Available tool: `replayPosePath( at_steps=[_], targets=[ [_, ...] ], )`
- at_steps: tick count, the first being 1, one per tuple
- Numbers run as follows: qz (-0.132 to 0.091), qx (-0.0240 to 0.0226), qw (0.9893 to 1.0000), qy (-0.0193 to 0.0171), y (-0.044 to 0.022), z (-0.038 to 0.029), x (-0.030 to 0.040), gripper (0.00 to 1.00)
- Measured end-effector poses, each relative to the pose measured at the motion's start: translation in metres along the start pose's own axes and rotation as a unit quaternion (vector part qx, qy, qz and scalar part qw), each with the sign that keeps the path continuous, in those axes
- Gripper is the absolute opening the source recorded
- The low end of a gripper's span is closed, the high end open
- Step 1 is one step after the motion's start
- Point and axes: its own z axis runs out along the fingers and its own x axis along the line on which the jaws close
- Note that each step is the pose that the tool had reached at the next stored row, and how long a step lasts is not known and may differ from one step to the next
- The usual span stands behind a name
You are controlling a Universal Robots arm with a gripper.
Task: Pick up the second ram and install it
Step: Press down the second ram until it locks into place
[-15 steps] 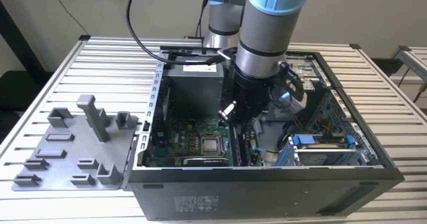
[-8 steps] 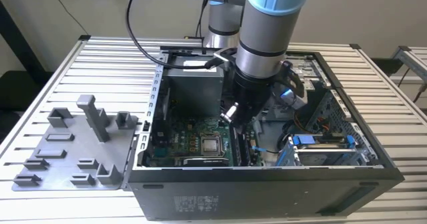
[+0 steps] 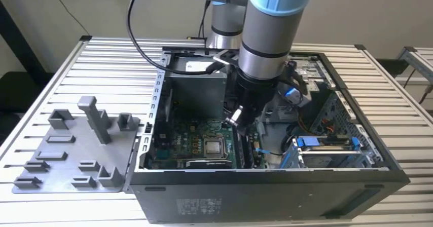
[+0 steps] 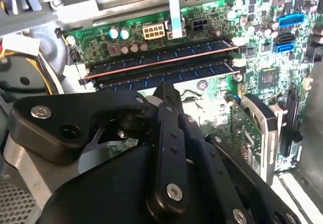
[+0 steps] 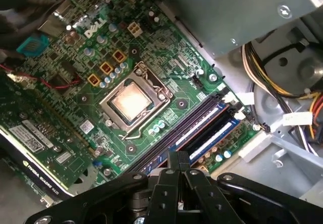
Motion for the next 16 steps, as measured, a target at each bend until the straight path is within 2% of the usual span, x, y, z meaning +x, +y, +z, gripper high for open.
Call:
replayPosePath(
  at_steps=[5, 8, 12, 16],
  targets=[
    [-0.029, 0.0002, 0.9996, -0.0002, 0.0019, 0.0017, 0.0017, 0.11],
    [-0.051, 0.0004, 0.9987, -0.0004, 0.0024, 0.0029, 0.0022, 0.11],
    [-0.088, 0.0007, 0.9962, -0.0006, 0.0026, 0.0054, 0.0023, 0.11],
    [-0.123, 0.0010, 0.9924, -0.0008, 0.0026, 0.0079, 0.0023, 0.11]
  ],
)
